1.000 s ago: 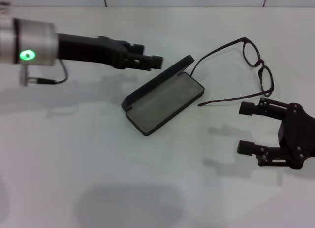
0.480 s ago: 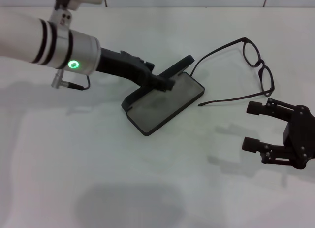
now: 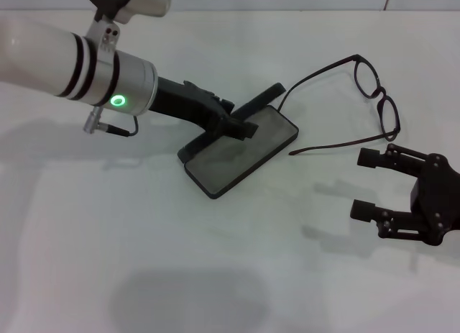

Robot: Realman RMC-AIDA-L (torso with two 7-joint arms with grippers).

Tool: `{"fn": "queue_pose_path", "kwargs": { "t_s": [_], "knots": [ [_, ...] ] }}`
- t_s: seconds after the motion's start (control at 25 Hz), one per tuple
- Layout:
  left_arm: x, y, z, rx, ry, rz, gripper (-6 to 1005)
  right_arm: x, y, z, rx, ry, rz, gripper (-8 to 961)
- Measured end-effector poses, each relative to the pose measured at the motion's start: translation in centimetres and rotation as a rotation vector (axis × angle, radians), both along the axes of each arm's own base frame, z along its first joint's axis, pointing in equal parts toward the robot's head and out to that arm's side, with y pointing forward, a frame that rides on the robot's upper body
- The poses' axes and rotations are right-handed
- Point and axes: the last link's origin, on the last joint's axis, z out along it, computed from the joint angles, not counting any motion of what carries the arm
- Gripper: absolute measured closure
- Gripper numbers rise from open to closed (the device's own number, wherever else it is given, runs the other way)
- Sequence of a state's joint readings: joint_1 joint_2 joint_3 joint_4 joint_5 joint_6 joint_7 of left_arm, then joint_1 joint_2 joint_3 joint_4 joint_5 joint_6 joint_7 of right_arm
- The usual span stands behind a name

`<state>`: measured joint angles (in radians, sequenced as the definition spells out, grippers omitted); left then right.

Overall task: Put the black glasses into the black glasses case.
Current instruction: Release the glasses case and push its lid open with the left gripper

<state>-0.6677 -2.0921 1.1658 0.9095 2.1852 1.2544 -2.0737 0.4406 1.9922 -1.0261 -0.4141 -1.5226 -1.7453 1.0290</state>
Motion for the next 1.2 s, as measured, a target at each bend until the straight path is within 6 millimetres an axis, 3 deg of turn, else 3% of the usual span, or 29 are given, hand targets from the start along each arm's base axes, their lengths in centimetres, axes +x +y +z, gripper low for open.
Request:
{"fn": "queue_pose_path", "kwargs": {
  "t_s": [0.12,0.76,1.2],
  "knots": [
    [-0.2,-0.1,-0.3,0.004,0.016,-0.003,397,0.1,0.0,0.1,0.001,-0.002,0.0,126],
    [-0.4,-0.3,0.1,0.038,0.026,-0.02,469,0.0,-0.3,0.1,-0.004,0.012,0.004,126],
    [-0.1,-1.3,0.6,0.069,0.056,-0.078,645,-0.2,-0.3,-0.1,-0.011,0.014,0.008,126]
  ]
}}
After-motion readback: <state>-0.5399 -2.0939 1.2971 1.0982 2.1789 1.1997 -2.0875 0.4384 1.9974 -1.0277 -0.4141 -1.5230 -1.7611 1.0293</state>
